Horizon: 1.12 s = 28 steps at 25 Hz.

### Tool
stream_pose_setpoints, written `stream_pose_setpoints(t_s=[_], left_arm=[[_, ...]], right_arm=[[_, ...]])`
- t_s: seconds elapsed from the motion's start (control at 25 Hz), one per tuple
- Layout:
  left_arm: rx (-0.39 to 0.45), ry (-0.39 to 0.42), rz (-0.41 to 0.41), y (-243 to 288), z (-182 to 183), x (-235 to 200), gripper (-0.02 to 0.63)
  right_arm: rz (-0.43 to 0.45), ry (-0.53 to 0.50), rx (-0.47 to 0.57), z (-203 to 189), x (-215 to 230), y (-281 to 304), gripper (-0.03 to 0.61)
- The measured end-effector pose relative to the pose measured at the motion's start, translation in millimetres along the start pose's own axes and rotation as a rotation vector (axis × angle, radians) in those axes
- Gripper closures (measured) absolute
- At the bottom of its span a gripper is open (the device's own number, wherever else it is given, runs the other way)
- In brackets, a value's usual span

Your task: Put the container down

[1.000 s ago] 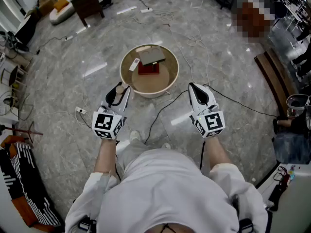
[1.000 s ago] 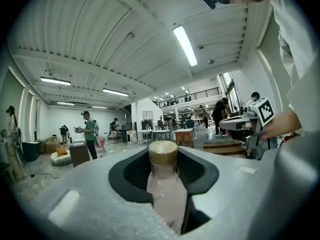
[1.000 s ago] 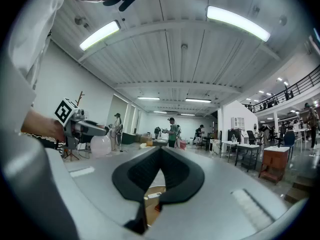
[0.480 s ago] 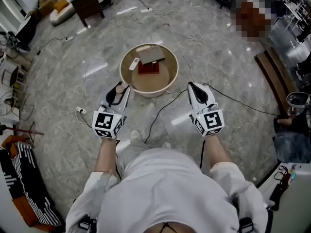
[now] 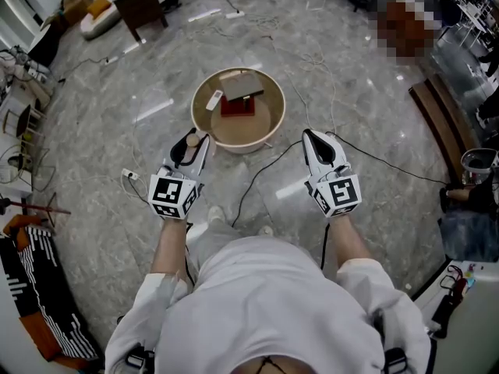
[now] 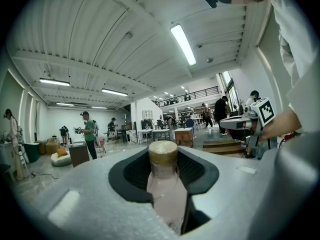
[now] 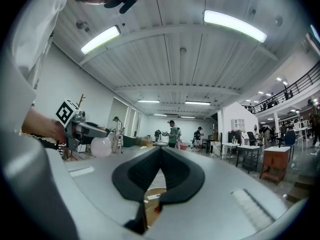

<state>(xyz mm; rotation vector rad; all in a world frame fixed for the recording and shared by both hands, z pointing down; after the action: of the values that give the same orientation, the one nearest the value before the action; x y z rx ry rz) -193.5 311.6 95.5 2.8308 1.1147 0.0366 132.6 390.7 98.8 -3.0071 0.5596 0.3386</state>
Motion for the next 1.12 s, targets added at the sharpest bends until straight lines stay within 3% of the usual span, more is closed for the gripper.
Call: stream_pose_setpoints(t_s=[0.44, 1.12], left_arm=[[-0.028, -0.024, -0.017, 40.2, -32.2, -14.5, 0.480], [-0.062, -0.035, -0.114, 189.9, -123.8, -140.9, 0.480]], right_arm=[[0.033, 0.013, -0.063, -35.0, 6.6, 25.1, 0.574], [0.026, 0.013, -0.154, -107.7, 24.9, 189.4, 0.543]])
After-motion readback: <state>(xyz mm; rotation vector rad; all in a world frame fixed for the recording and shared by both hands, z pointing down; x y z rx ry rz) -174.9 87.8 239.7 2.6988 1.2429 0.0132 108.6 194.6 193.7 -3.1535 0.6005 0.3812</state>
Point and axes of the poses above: the fingertips, and each gripper's own axes: y forward along the fingers, x to its right, z out of its top, the point moved 9 cm from there along -y, backward along the fingers, and after that the axes turned 6 degrees about -y, right-handed, at the moved point
